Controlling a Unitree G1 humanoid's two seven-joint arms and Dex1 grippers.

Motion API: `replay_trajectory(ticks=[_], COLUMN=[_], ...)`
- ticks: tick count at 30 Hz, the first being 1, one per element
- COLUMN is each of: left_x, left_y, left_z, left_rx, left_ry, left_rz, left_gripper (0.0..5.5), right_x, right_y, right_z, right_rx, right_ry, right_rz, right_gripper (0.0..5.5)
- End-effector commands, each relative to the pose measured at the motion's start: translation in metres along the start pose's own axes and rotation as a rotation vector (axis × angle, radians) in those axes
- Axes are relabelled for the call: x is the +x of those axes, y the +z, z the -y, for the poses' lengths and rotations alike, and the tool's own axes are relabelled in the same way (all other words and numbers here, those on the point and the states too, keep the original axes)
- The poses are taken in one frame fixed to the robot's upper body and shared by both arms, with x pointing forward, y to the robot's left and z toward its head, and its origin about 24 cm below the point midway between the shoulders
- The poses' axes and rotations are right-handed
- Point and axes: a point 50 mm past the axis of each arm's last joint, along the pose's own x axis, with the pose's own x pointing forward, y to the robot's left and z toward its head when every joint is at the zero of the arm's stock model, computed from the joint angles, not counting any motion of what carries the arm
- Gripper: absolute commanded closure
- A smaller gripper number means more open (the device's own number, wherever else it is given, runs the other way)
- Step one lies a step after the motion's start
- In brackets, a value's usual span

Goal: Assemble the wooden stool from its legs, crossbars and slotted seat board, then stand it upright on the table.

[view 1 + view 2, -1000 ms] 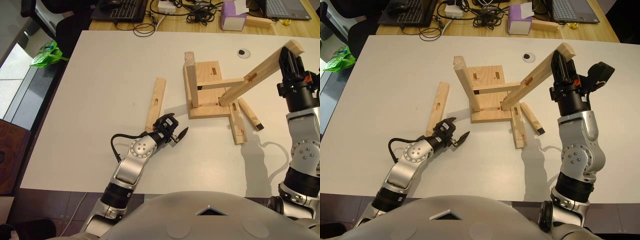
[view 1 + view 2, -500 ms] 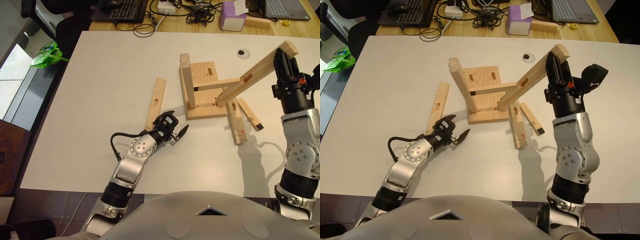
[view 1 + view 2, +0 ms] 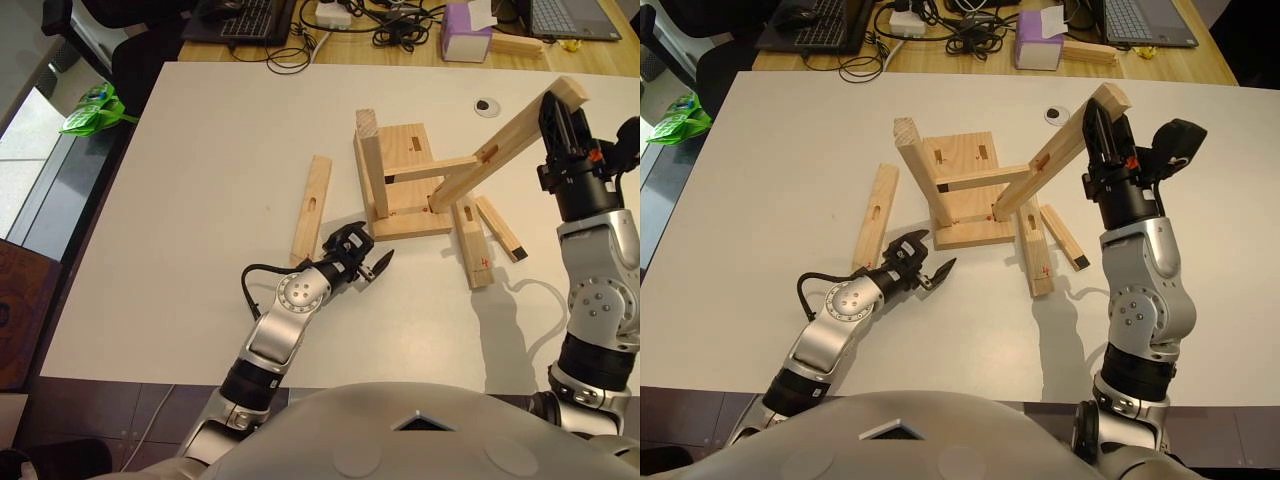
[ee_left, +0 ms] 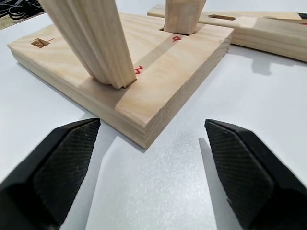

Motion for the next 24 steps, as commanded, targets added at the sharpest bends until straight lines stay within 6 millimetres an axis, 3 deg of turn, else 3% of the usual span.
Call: replay_trajectory(ticks=[1,8,18,24], left_x=[0.006,0.007,0.010,0.007], left_y=[0.008,0.012,0.012,0.011], left_z=[0.004,0.013,0.004,0.001], left_rx=[0.024,0.012,0.000,0.005], left_ry=[-0.039,-0.083,-0.007,-0.001], left_rz=[0.016,0.020,0.008,0.004], left_gripper=[1.47,1.47,1.47,1.47], right_x=[-0.001,0.001,-0.003,-0.005], right_y=[-0.010,-0.009,-0.016,-0.021], right_z=[0.012,0.020,0.013,0.018], right_rx=[-0.039,-0.044,-0.173,-0.120], right_ry=[-0.076,-0.121,-0.005,-0.032], right_rz=[-0.054,-0.040,-0.074,-0.101], right_gripper=[4.47,4.47,4.47,4.47])
